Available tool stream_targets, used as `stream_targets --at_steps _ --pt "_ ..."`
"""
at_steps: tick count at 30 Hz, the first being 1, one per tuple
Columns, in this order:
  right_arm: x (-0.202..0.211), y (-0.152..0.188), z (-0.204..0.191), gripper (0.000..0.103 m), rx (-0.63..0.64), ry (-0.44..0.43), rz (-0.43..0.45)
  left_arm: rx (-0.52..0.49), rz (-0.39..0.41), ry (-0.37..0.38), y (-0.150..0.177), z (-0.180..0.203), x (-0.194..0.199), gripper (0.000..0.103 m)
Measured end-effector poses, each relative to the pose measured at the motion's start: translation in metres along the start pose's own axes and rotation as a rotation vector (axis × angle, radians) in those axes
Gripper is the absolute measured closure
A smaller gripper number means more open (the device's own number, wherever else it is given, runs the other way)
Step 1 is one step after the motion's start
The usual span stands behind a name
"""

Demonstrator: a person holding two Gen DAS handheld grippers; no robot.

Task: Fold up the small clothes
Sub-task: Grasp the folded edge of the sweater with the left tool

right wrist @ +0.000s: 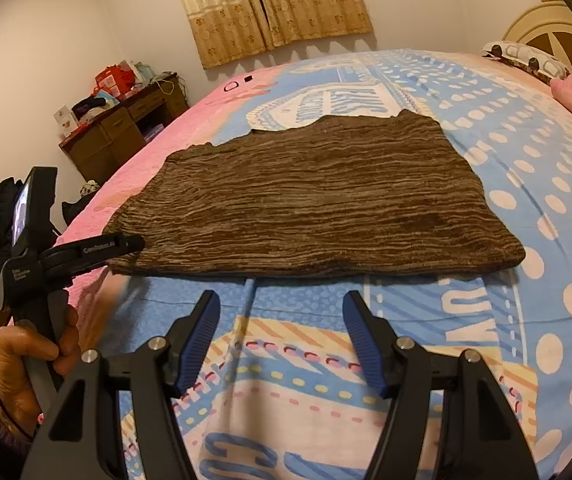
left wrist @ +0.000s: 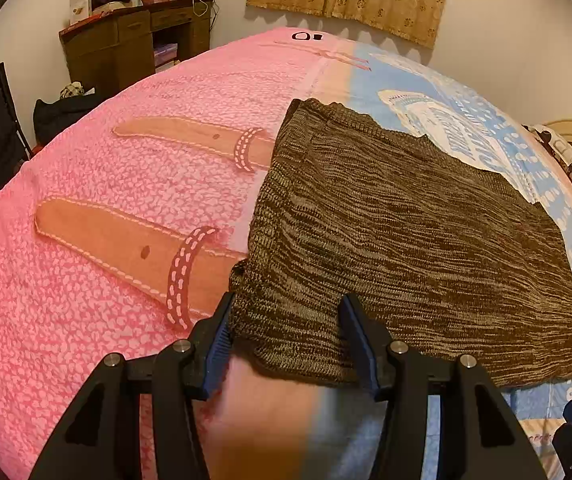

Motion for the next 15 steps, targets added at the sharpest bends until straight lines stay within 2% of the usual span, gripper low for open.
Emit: stream_targets --at_steps 15 --pt "0.0 0.0019 -0.0006 0.036 -0.007 0.003 -0.008 -0.012 0.007 0.013 0.0032 0.0006 0.0051 0.049"
Point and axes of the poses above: each gripper's, at about its wrist camera, not at the fingertips, and x roughly against the way its jaws point, z to its right, y to its underside, the point moved 8 cm from there along -x, roughly the way its jaws point, and after that the axes turned 1 degree about y, right-handed, at the moved point
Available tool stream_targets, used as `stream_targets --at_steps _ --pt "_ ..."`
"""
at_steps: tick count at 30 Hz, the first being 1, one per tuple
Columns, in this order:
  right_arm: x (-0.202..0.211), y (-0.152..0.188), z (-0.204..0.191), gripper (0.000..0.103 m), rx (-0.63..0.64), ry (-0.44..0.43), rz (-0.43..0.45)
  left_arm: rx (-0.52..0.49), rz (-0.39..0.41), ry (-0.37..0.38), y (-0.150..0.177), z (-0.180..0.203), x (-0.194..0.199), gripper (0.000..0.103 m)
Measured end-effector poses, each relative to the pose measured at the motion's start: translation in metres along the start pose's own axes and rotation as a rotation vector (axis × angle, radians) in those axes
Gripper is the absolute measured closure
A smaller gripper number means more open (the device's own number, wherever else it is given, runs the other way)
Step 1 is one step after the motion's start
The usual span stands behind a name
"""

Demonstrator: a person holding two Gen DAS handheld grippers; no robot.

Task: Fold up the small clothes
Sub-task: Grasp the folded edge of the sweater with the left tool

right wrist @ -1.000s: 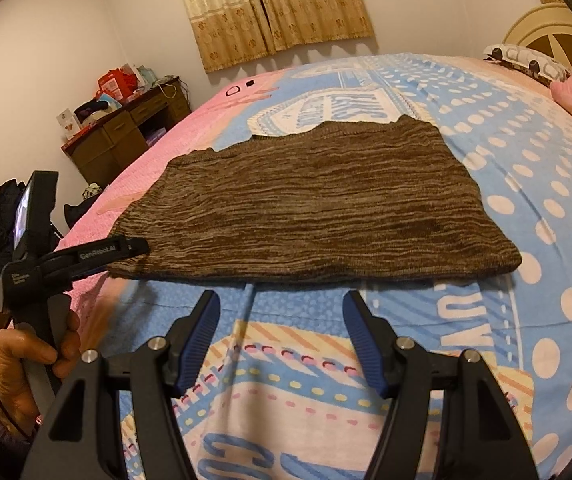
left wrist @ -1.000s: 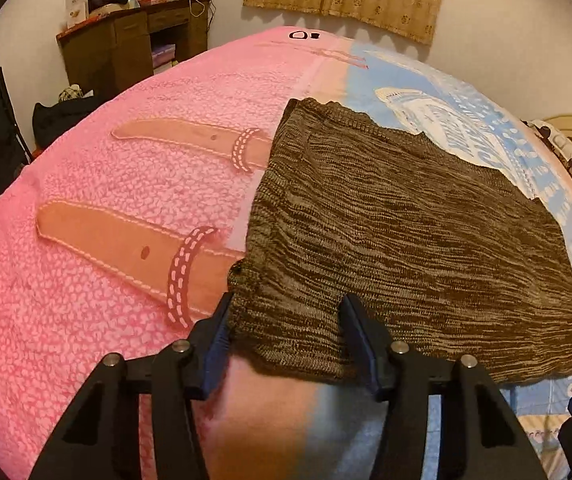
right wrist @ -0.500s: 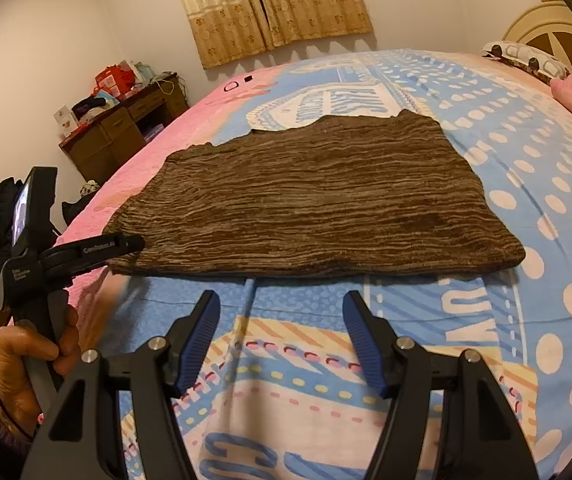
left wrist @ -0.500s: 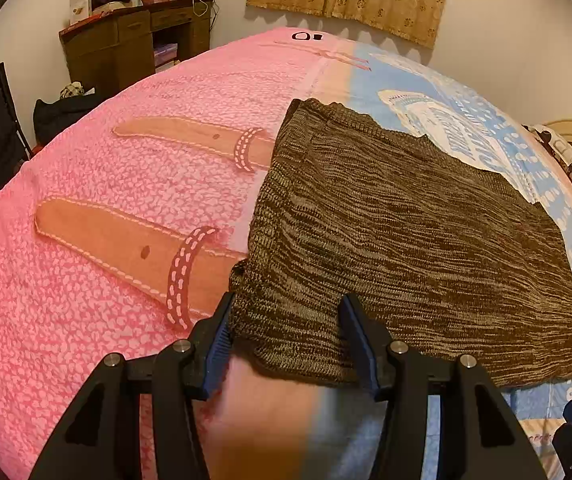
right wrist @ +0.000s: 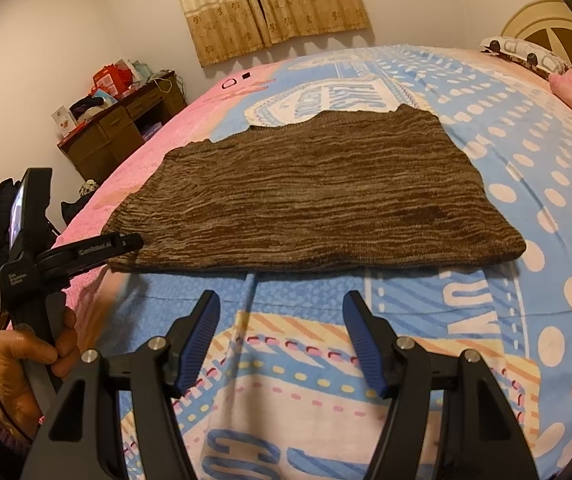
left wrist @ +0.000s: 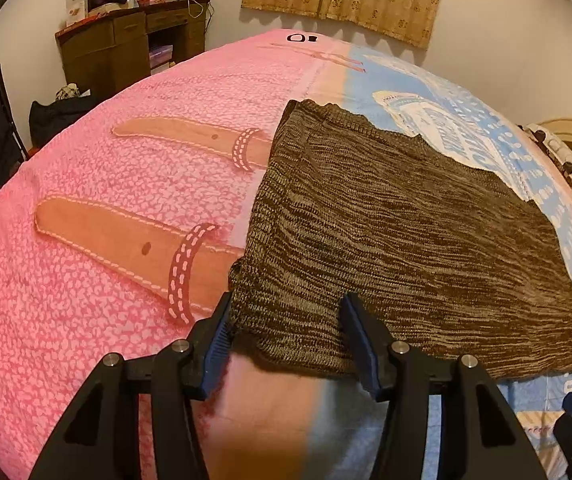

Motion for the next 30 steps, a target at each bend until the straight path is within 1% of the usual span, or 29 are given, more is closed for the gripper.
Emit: stream_targets --at_steps 4,6,8,10,14,23,30 --pt "-0.001 -0.002 0.0 0.036 0.001 0.001 0.001 -0.022 0.009 -0.021 0.0 0.002 0.0 0.05" --pt "-0.001 -0.005 -0.002 0.036 0.012 0.004 -0.002 -0.03 0.018 -0.037 0.0 0.0 0.0 0.058" --pt "-0.001 -0.01 -0.004 0.035 0.028 0.006 -0.001 -0.024 0.02 -0.031 -0.001 -0.003 0.0 0.061" --pt "-0.001 -0.017 -0.006 0.028 0.031 -0.002 0.007 -0.022 0.019 -0.027 -0.002 -0.005 0.0 0.063" --pt "-0.002 -0.029 -0.012 0.028 0.04 -0.011 0.021 -0.021 0.021 -0.022 -0.003 -0.007 -0.001 0.064" --pt "-0.008 -0.035 -0.027 0.028 0.065 -0.024 0.011 -0.024 0.027 -0.022 -0.002 -0.007 -0.001 0.064" --pt "-0.017 -0.06 -0.047 0.028 0.143 -0.022 0.032 -0.031 0.031 -0.019 -0.003 -0.007 -0.002 0.064"
Point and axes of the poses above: each gripper's, at about its wrist camera, not at the fingertips, and x roughly against the way its jaws point, z to its right, y to its underside, the point moved 8 cm from there along -x, roughly the way its jaws point, and after that the axes turned 1 degree about y, right-handed, at the moved point
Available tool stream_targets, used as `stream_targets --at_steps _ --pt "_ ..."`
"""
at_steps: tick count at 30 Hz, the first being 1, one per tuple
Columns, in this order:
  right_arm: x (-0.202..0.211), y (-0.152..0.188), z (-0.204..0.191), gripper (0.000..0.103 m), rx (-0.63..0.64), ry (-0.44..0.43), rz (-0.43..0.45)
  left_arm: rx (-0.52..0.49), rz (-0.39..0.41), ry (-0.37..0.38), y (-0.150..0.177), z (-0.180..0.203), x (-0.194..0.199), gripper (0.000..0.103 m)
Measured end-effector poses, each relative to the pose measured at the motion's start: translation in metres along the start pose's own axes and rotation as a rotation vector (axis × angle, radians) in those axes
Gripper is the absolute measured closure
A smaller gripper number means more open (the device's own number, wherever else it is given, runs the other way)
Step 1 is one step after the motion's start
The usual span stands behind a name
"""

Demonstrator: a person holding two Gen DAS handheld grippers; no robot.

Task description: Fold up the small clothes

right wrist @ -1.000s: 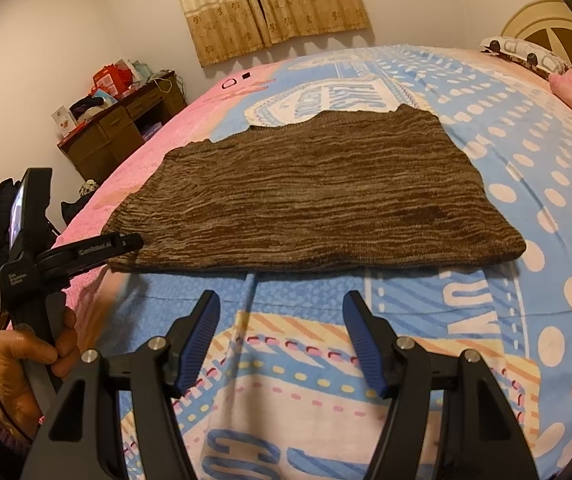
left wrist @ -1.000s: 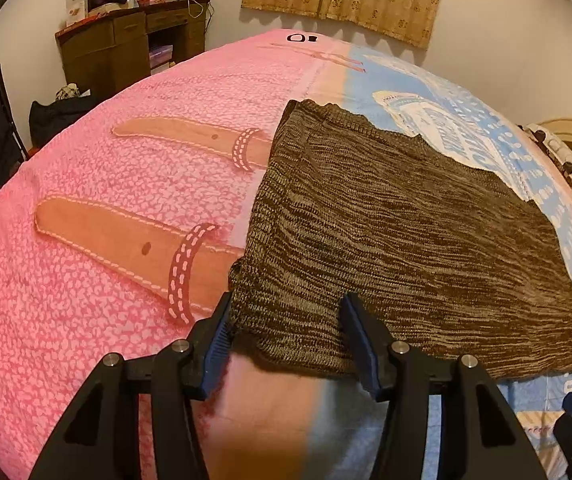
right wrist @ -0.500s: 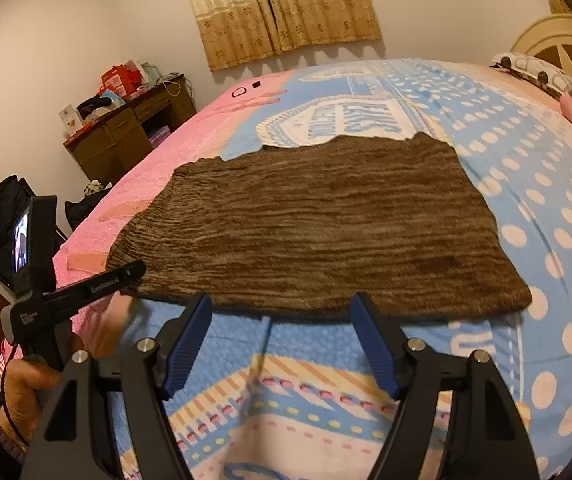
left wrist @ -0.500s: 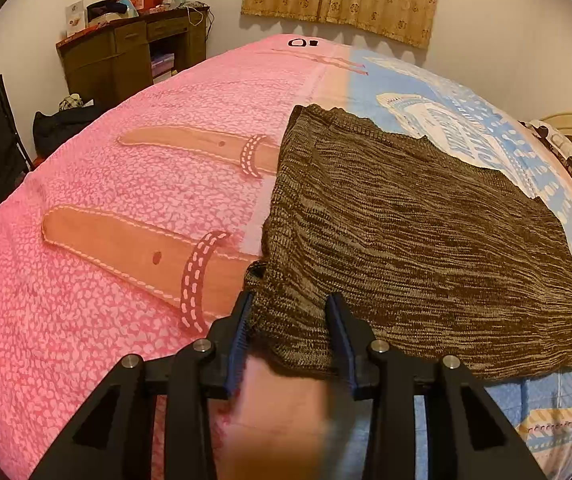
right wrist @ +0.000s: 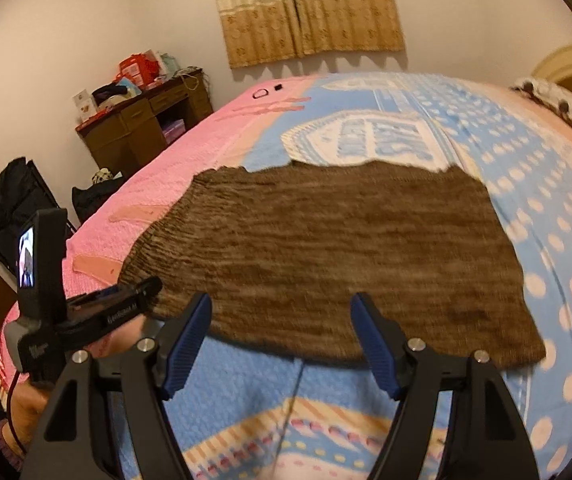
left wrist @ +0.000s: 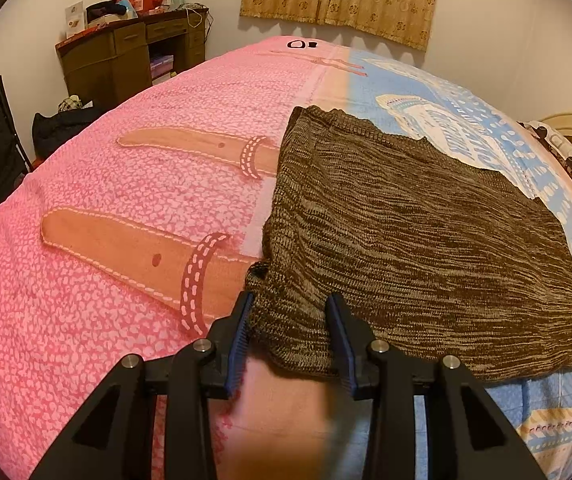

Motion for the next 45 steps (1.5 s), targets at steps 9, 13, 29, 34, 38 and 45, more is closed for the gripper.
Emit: stream_targets --at_steps 9,13,29,34,38,45 --pt "-0.03 -0.034 -0.021 0.028 0.017 -0.053 0.002 0.056 0.028 0.048 -0.001 -0.009 0.001 0.077" --pt "-0.062 -0.06 -0.036 0.028 -0.006 -0.115 -0.03 0.096 0.036 0.08 -0.002 -0.01 0.001 0.077" --pt "-0.224 -0.075 -0.133 0.021 0.203 -0.08 -0.268 0.098 0.066 0.096 -0.004 -0.005 -0.002 0.078" --pt "-0.23 -0.07 -0.136 0.034 0.346 0.005 -0.262 0.072 0.064 0.093 -0.008 0.002 -0.003 0.088" --pt "-0.223 -0.079 -0.121 0.074 0.308 0.017 -0.252 0.032 0.076 0.094 -0.013 0.013 0.004 0.091" --pt "-0.184 -0.099 -0.088 0.081 0.095 -0.185 -0.187 -0.089 0.174 0.121 -0.028 0.058 0.041 0.092"
Point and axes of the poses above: each gripper's, at about its wrist camera, not at the fingertips, and x roughly against the way its jaws point, z to its right, y to its underside, the point moved 8 cm from there along -x, roughly the way its jaws point, and after that the axes turned 1 degree about y, right-handed, at the moved point
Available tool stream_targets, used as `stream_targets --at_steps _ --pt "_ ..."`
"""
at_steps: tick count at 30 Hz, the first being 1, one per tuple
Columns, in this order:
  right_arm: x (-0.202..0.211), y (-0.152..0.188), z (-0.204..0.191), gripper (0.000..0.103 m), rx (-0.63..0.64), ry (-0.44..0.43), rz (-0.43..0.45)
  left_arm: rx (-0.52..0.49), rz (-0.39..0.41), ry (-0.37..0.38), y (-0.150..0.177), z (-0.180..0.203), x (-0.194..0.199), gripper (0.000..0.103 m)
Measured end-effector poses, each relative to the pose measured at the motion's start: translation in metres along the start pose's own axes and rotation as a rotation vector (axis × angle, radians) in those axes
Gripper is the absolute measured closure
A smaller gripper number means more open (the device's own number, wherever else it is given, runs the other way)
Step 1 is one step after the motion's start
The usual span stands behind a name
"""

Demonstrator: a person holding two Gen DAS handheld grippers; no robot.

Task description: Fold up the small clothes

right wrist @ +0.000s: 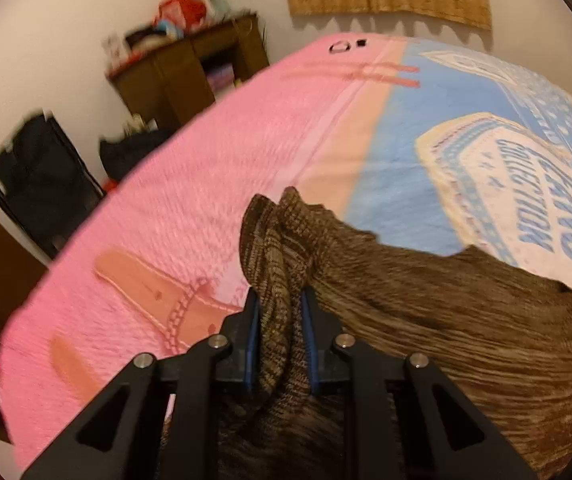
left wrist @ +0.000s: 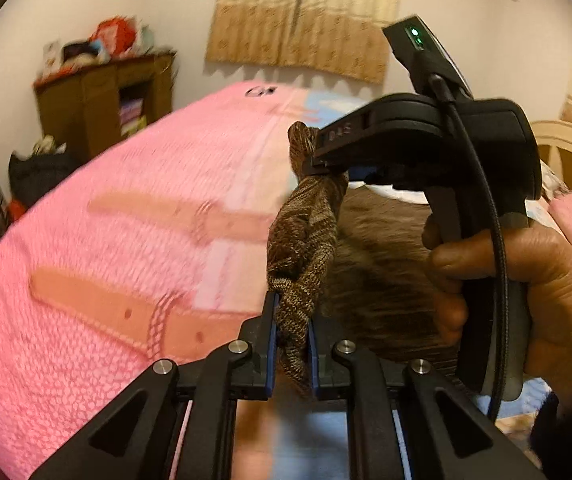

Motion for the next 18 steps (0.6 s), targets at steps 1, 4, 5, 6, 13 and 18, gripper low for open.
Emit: stream_targets --at_steps 1,4,5,6,13,18 --pt "0.012 0.0 0.007 0.081 -0.026 -0.02 0.019 -0.022 0.01 0.011 -0.003 0.011 0.003 0.092" --pt "0.043 0.0 0.027 0.081 -0.077 -0.069 0.054 -0.082 0.036 0.067 -0.011 0.047 0.013 0.091" --pt "0.057 0.001 0.039 0.082 -0.096 -0.085 0.068 -0.105 0.044 0.084 -0.013 0.061 0.015 0.091" --pt "0.066 0.0 0.047 0.082 -0.112 -0.093 0.078 -0.133 0.049 0.105 -0.014 0.078 0.017 0.091" --pt "0.125 0.008 0.131 0.083 -0.158 -0.058 0.115 -0.267 0.035 0.244 -0.004 0.19 0.003 0.091" --pt "0.151 0.027 0.187 0.083 -0.171 -0.008 0.124 -0.353 0.013 0.291 0.011 0.251 -0.014 0.091"
Point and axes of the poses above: each gripper's, at about its wrist camera, not at the fingertips, and x roughly against the way its jaws point, z to its right, y to its underside, the point moved 8 cm from there along -x, roughly the way its jaws point, and after that the axes turned 1 degree about y, right-handed, at the moved point
